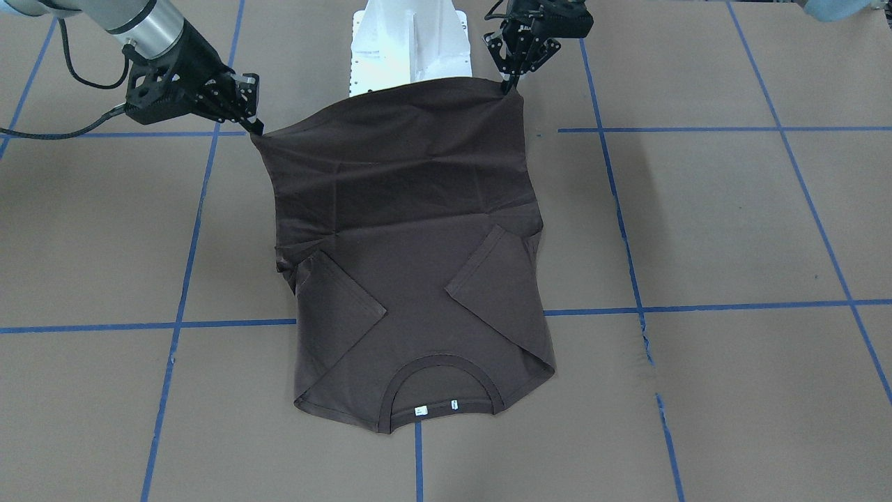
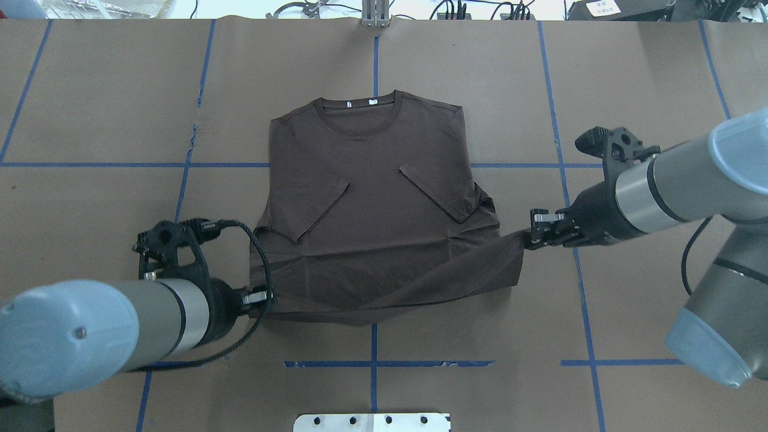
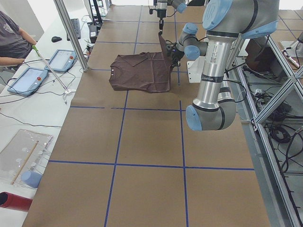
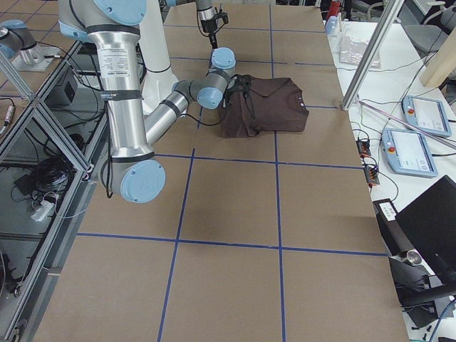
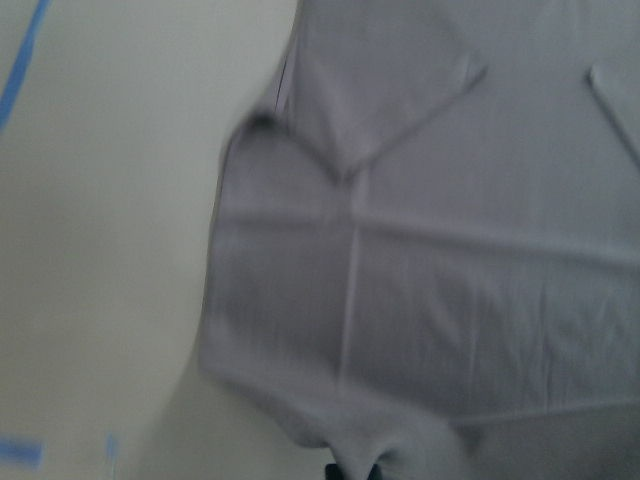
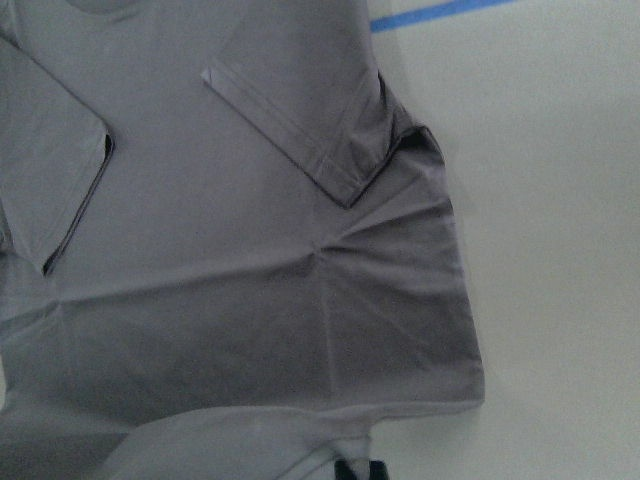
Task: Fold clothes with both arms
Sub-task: 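Lift the hem with both grippers and fold it toward the collar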
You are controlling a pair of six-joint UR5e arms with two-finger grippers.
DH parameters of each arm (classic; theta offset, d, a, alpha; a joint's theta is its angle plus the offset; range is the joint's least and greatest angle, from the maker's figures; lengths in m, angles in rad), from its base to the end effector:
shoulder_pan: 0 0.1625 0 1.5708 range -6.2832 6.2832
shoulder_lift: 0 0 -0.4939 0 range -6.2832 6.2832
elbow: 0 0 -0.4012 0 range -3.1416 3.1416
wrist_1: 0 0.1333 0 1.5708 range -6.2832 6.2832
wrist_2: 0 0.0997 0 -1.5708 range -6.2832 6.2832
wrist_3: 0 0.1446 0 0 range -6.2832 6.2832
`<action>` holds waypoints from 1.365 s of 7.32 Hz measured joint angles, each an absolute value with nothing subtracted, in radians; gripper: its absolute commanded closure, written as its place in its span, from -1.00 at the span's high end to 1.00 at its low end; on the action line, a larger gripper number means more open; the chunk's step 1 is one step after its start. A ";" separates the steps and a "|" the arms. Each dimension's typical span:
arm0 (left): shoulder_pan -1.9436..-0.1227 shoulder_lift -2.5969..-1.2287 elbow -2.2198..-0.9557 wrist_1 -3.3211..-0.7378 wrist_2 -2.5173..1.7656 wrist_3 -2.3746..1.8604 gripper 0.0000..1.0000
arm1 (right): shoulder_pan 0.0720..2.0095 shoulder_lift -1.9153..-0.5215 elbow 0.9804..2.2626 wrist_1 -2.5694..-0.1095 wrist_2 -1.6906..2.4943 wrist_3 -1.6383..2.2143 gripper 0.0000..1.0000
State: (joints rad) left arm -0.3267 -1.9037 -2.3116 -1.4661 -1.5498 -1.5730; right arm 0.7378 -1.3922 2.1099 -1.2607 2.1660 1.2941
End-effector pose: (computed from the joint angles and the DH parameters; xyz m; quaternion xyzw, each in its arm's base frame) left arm 0.4566 -0.2987 0.2763 0.0844 0.4581 -0.1497 0.8721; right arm -0.3674 -0.4046 0.3612 0.0051 -0.5348 0.0499 0.8435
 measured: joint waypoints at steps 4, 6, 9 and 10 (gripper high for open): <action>-0.589 -2.026 -2.050 -1.538 -1.602 -1.360 -1.00 | 0.871 -1.119 1.747 -1.258 2.168 1.216 -1.00; -0.642 -2.058 -1.866 -1.703 -1.603 -1.347 -1.00 | 0.905 -1.008 1.590 -1.258 2.169 1.189 -1.00; -0.714 -2.116 -1.609 -1.900 -1.603 -1.304 -1.00 | 0.928 -0.898 1.420 -1.255 2.166 1.177 -1.00; -0.732 -2.134 -1.551 -1.941 -1.603 -1.289 -1.00 | 0.934 -0.875 1.377 -1.255 2.166 1.175 -1.00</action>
